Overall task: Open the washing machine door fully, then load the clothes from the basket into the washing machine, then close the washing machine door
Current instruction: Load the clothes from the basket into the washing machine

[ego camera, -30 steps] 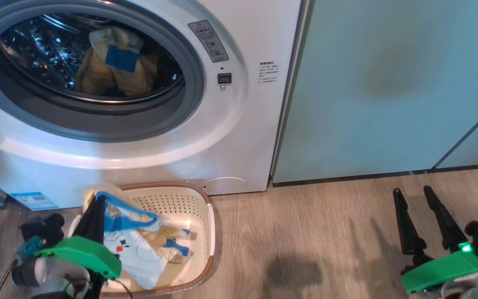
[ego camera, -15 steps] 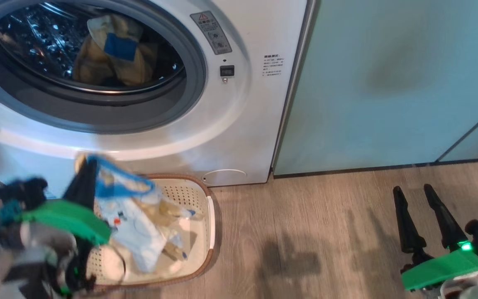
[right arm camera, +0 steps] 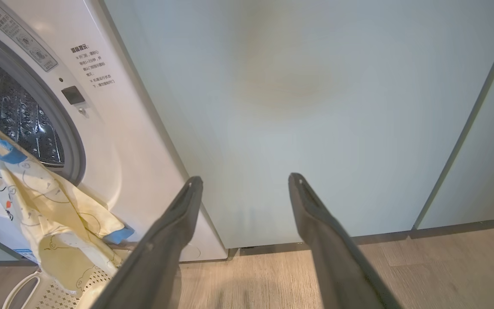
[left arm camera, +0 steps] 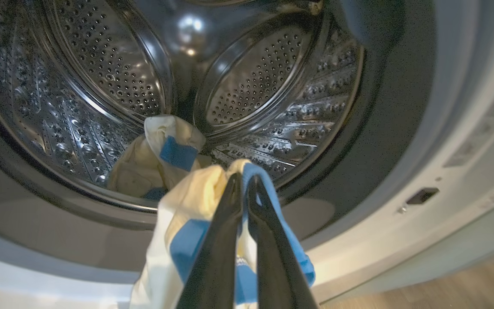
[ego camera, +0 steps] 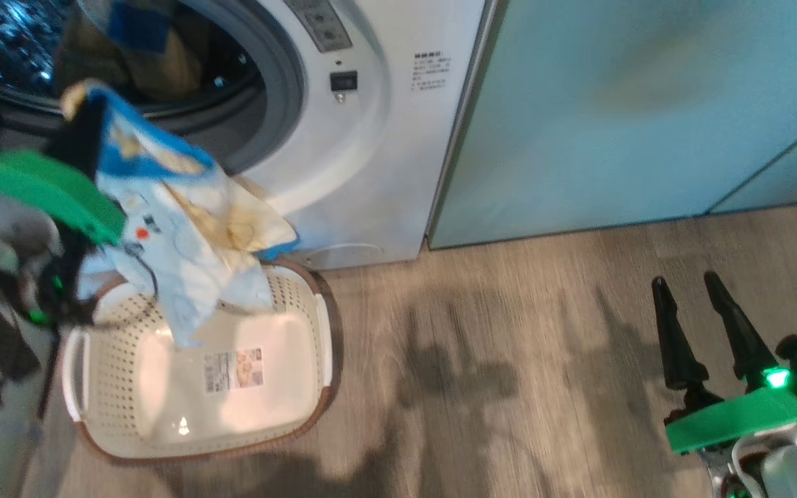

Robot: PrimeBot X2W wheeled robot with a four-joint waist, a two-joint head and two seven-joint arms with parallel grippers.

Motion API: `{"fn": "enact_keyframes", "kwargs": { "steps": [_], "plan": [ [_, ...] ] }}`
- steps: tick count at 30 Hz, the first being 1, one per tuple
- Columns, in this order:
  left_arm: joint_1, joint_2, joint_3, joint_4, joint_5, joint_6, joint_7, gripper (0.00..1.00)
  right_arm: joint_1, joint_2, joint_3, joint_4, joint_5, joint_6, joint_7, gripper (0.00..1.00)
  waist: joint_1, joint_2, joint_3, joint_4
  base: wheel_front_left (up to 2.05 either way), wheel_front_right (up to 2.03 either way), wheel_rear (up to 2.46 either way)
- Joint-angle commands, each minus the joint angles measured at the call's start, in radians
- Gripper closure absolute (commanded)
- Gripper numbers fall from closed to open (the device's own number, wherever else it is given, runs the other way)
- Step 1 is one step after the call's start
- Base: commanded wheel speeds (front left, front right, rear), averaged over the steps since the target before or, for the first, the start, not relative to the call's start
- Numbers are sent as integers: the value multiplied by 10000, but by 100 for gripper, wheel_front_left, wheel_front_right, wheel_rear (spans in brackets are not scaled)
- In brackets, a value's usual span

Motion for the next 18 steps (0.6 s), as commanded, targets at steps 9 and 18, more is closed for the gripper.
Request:
{"fn": "enact_keyframes", "kwargs": {
  "steps": [9, 18],
  "plan": [
    [-4222, 847, 156, 2302, 88, -272, -149, 100, -938, -8, 89, -546, 4, 2, -67, 0, -1, 0, 1933, -522, 0, 0, 0],
    [-6678, 657, -314, 4994, 951, -253, -1994, 100, -1498, 110, -49, -744, -3, 2, -67, 0, -1, 0, 3142, -597, 0, 0, 0]
  ]
}}
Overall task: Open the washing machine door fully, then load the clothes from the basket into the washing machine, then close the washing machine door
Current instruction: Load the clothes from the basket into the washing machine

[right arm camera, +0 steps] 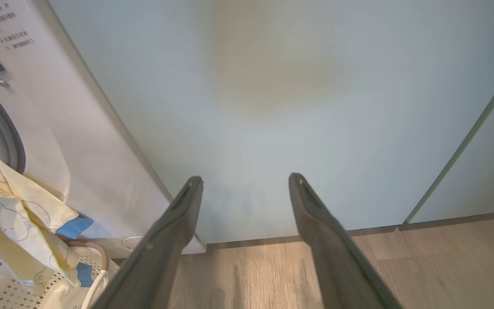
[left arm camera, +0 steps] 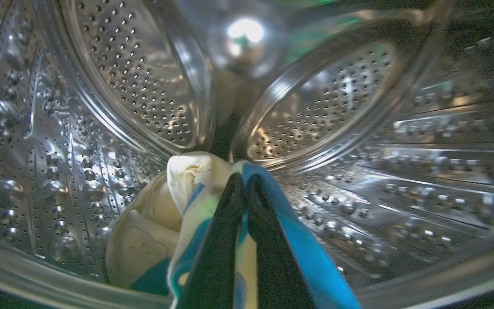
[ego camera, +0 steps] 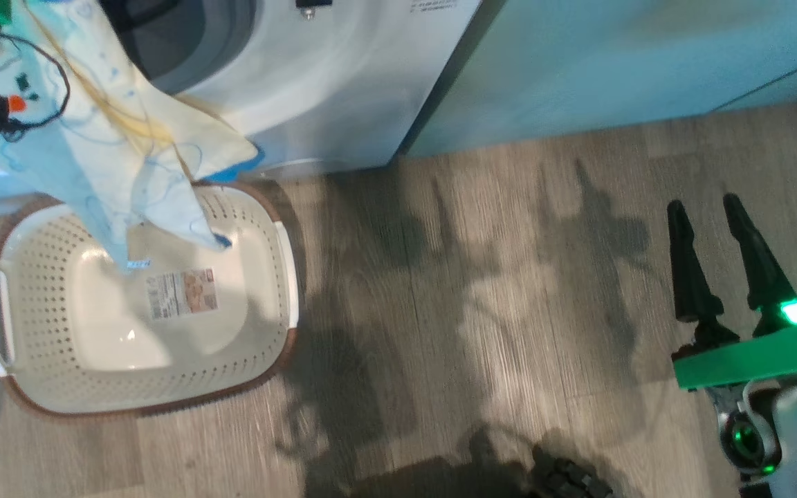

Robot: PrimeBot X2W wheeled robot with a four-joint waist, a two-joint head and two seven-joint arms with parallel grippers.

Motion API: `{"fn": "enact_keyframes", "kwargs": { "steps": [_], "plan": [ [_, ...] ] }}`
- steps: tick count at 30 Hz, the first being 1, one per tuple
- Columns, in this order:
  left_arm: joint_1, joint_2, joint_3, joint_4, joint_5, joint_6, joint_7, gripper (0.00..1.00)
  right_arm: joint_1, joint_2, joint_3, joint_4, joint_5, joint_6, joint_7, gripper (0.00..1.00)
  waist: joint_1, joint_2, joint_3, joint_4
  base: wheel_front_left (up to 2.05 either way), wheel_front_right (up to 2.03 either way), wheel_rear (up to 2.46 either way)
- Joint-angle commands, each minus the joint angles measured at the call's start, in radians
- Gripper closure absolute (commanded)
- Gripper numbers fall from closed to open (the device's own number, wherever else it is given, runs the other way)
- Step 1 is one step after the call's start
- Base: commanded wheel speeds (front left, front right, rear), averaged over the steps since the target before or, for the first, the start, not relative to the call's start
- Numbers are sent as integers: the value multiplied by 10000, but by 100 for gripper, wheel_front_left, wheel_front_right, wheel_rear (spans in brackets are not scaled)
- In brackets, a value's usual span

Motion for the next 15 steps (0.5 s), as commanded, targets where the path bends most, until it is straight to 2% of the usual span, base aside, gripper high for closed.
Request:
{"fn": "enact_keyframes", "kwargs": {
  "steps": [1, 7, 15],
  "plan": [
    [-704, 403, 97, 49, 169, -10, -341, 100, -200, -83, 132, -338, 2, 2, -67, 0, -3, 0, 396, -75, 0, 0, 0],
    [-1890, 324, -137, 1129, 536, 27, -995, 100, -494, -8, 200, -393, -1, 2, -67, 0, -3, 0, 964, -166, 0, 0, 0],
    [-3579, 719, -362, 2113, 979, -137, -1356, 100, -820, 123, 358, -430, 38, 2, -67, 0, -3, 0, 1868, -403, 0, 0, 0]
  ]
}}
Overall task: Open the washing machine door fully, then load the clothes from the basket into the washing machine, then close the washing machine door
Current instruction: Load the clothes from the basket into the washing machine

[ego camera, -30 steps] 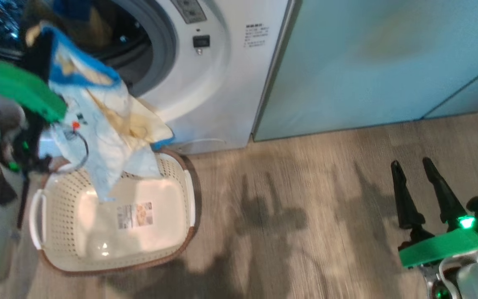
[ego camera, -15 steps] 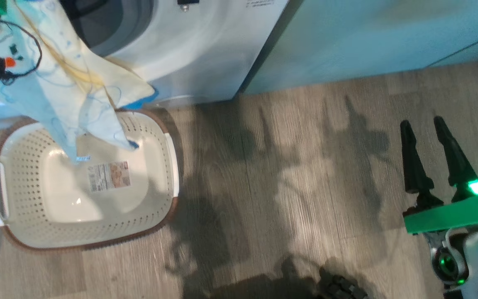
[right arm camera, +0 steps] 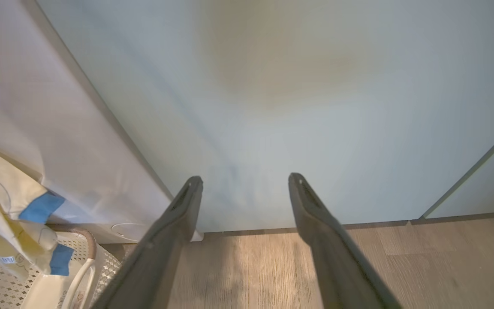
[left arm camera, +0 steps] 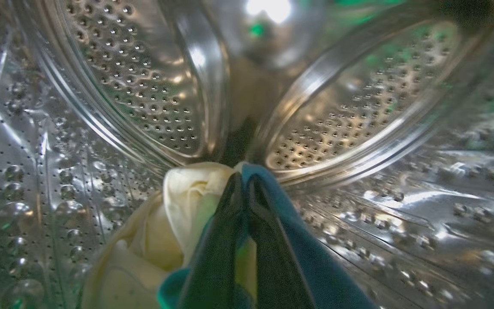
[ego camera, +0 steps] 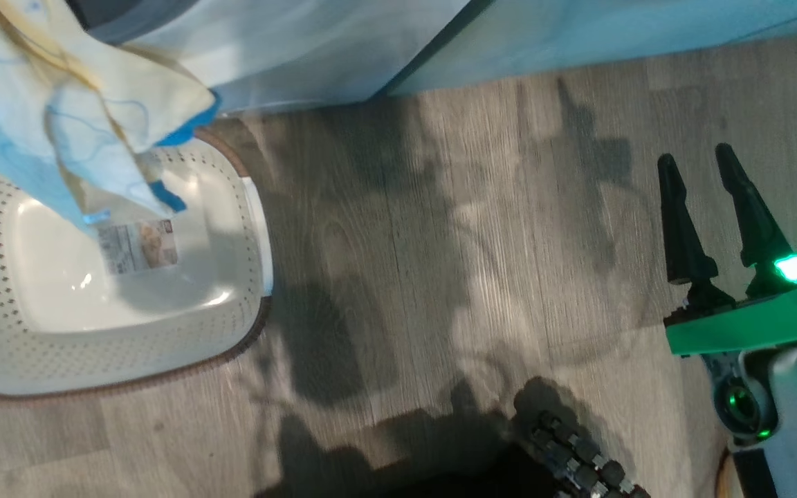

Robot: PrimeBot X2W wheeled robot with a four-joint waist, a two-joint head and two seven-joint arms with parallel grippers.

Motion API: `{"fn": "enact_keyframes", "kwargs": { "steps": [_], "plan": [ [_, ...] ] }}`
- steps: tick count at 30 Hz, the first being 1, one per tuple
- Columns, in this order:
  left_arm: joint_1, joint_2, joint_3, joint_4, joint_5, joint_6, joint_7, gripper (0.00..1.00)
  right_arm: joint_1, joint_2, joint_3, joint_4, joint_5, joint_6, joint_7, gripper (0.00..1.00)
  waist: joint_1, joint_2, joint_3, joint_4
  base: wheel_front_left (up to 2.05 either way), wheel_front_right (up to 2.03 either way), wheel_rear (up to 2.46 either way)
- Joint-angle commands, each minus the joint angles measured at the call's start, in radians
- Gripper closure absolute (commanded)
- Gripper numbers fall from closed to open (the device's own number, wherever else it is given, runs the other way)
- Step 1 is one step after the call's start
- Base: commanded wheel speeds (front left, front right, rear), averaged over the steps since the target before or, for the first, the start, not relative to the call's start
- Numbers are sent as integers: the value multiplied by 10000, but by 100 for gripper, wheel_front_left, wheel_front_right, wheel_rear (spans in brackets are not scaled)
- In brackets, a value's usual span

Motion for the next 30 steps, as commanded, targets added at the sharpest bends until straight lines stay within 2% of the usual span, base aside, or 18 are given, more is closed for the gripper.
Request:
{"fn": "enact_keyframes", "kwargs": {
  "steps": [1, 9, 22, 30],
  "plan": [
    [-690, 618, 124, -262, 97, -57, -145, 100, -5, 0, 150, -283, 42, 2, -67, 0, -1, 0, 332, -124, 0, 0, 0],
    [-1124, 681, 854, -1235, 264, -170, -172, 100, -232, 116, 237, -190, 69, 2, -67, 0, -1, 0, 679, -220, 0, 0, 0],
    [-1271, 239, 2509, -2000, 996, 4, -175, 100, -352, 32, 337, -169, 44, 2, -67, 0, -1, 0, 865, -452, 0, 0, 0],
    [-1137, -35, 3582, -2876, 1434, -82, -175, 100, -358, 56, 415, -131, 50, 2, -67, 0, -1, 0, 958, -544, 0, 0, 0]
  ]
}}
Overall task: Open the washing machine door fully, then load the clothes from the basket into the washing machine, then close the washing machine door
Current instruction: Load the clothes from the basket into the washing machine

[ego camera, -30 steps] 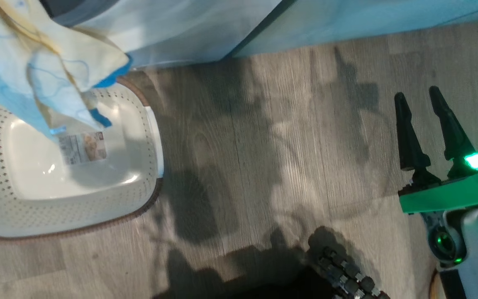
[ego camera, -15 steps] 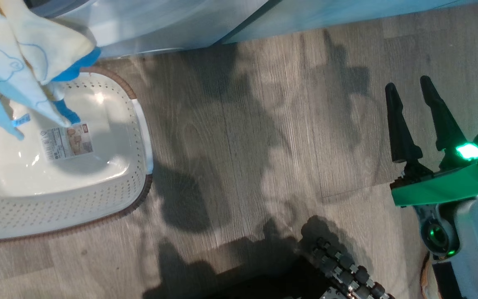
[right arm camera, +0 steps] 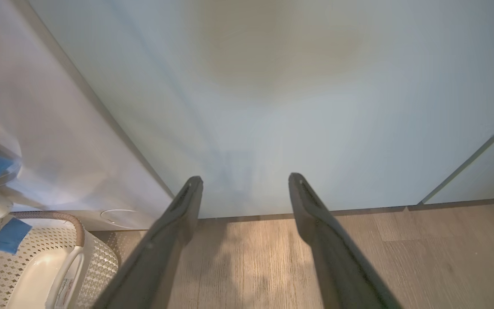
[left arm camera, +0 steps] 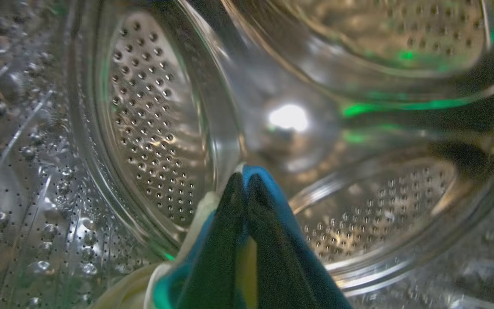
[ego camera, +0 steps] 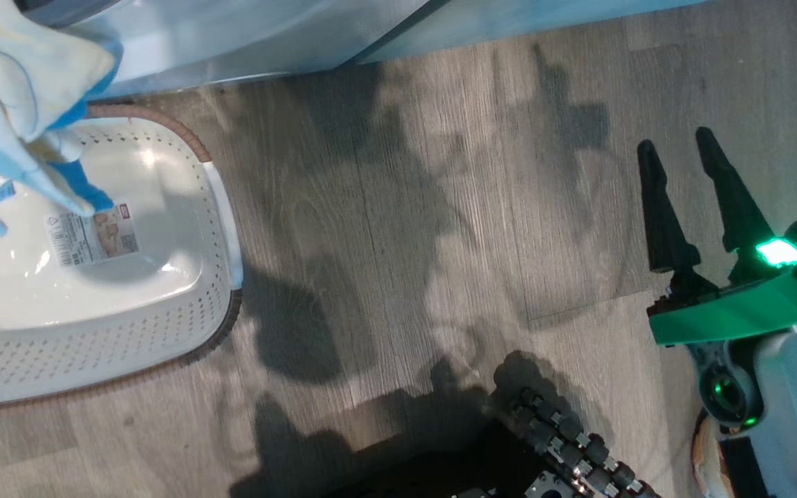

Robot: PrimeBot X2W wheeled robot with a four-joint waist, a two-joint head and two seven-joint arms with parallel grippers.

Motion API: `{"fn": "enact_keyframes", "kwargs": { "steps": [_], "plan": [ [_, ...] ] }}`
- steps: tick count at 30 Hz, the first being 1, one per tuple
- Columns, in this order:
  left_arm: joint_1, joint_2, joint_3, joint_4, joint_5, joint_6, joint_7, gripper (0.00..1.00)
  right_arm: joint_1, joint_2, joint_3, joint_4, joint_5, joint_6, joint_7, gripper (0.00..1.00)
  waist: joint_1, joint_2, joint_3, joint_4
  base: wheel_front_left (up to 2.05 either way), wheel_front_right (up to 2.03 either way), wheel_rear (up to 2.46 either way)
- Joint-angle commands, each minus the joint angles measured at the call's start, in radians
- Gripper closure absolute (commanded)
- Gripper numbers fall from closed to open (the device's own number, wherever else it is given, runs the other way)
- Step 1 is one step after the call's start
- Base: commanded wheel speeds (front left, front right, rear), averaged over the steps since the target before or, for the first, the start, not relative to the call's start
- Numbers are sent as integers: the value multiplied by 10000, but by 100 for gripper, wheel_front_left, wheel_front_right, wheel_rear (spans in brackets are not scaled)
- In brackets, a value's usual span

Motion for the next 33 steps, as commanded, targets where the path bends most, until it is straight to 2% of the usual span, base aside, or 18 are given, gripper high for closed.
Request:
{"fn": "enact_keyframes", "kwargs": {
  "steps": [1, 9, 15, 16, 18, 19, 24, 33],
  "plan": [
    [-251, 287, 283, -721, 161, -39, -52, 100, 53, -139, 150, -200, 49, 2, -67, 0, 0, 0, 22, 0, 0, 0, 0],
    [411, -3, 409, -710, 517, -178, -53, 100, 26, -146, 140, -175, 28, 2, -67, 0, 0, 0, -20, 37, 0, 0, 0],
    [598, 11, 160, 896, 671, -197, -53, 98, 99, -207, 93, -150, 10, 2, -67, 0, 0, 0, -216, 107, 0, 0, 0],
    [568, 56, 92, 1110, 739, -198, -53, 85, 111, -211, 89, -145, 7, 2, -67, 0, 0, 0, -249, 111, 0, 0, 0],
    [496, 98, 45, 1556, 777, -199, -53, 41, 138, -216, 82, -125, -1, 2, -67, 0, 0, 0, -325, 121, 0, 0, 0],
    [472, 139, -38, 1753, 872, -199, -53, 0, 147, -216, 84, -117, -2, 2, -67, 0, 0, 0, -369, 124, 0, 0, 0],
    [243, 182, -305, 3220, 1083, -134, -53, 0, 206, -239, 106, -82, -1, 2, -67, 0, 0, 0, -626, 154, 0, 0, 0],
    [454, -54, -919, 4233, 1525, -78, -53, 0, 464, -251, -148, -78, 4, 2, -67, 0, 0, 0, -1381, 348, 0, 0, 0]
  ]
}}
